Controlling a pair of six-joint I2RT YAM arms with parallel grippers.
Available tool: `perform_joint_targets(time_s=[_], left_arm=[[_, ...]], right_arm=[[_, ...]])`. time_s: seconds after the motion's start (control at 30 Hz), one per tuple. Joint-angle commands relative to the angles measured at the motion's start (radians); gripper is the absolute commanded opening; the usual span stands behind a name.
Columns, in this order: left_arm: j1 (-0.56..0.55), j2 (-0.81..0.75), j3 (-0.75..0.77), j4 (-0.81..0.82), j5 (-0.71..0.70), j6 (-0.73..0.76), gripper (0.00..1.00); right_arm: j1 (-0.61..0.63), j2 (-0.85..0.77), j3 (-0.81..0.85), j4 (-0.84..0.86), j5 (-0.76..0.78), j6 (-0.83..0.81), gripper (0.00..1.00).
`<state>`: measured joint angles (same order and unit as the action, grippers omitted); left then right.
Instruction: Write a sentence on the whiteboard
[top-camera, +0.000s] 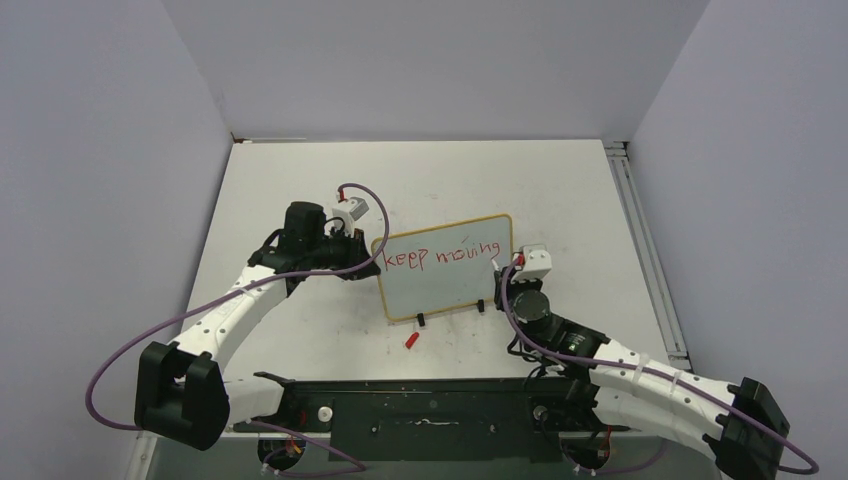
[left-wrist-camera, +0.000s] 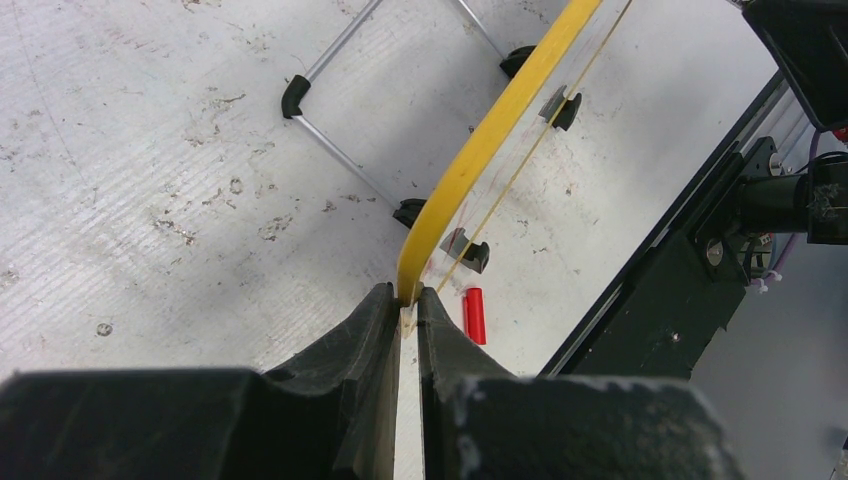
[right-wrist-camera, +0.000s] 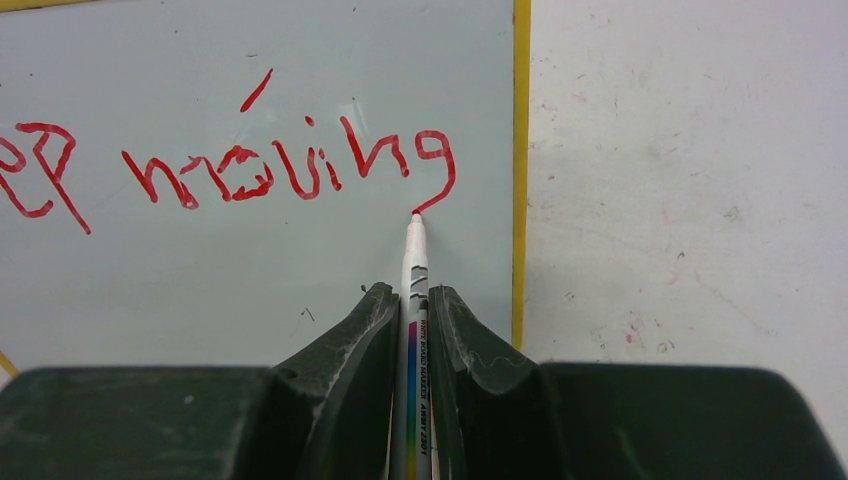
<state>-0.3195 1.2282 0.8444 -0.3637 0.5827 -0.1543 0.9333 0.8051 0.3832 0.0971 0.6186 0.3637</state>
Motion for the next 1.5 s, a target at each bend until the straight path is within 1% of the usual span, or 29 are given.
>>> perform_joint_targets(time_s=[0.0,0.13,0.3,0.47,0.83,1.03,1.17,1.33,1.47], left_arm=[[-0.001,-0.028,0.028,0.018,0.007,-0.016,0.00],[-0.001,-0.033,0.026,0.016,-0.001,-0.016,0.00],[-0.001,-0.041,0.025,0.017,-0.002,-0.017,0.00],[-0.002,-0.041,0.023,0.019,0.000,-0.021,0.00],[-0.001,-0.047,0.018,0.024,-0.005,-0.029,0.00],[-0.001,-0.057,0.013,0.024,-0.012,-0.040,0.00],[-0.001,-0.060,0.009,0.028,-0.011,-0.049,0.00],[-0.003,-0.062,0.004,0.034,-0.013,-0.062,0.00],[-0.004,-0.066,0.000,0.034,-0.016,-0.068,0.00]], right_arm=[[0.038,-0.015,0.025,0.054,0.066,-0.010,0.05],[0.084,-0.113,0.023,0.063,0.068,-0.030,0.05],[0.087,-0.226,0.037,0.015,0.021,-0.046,0.05],[0.087,-0.257,0.070,-0.048,0.018,-0.047,0.05],[0.088,-0.205,0.121,-0.122,-0.053,-0.025,0.05],[0.103,-0.188,0.107,-0.105,-0.139,0.028,0.05],[0.130,-0.170,0.088,-0.049,-0.160,0.064,0.05],[0.206,-0.105,0.079,0.025,-0.115,0.075,0.05],[0.340,-0.029,0.068,0.120,-0.015,0.062,0.05]])
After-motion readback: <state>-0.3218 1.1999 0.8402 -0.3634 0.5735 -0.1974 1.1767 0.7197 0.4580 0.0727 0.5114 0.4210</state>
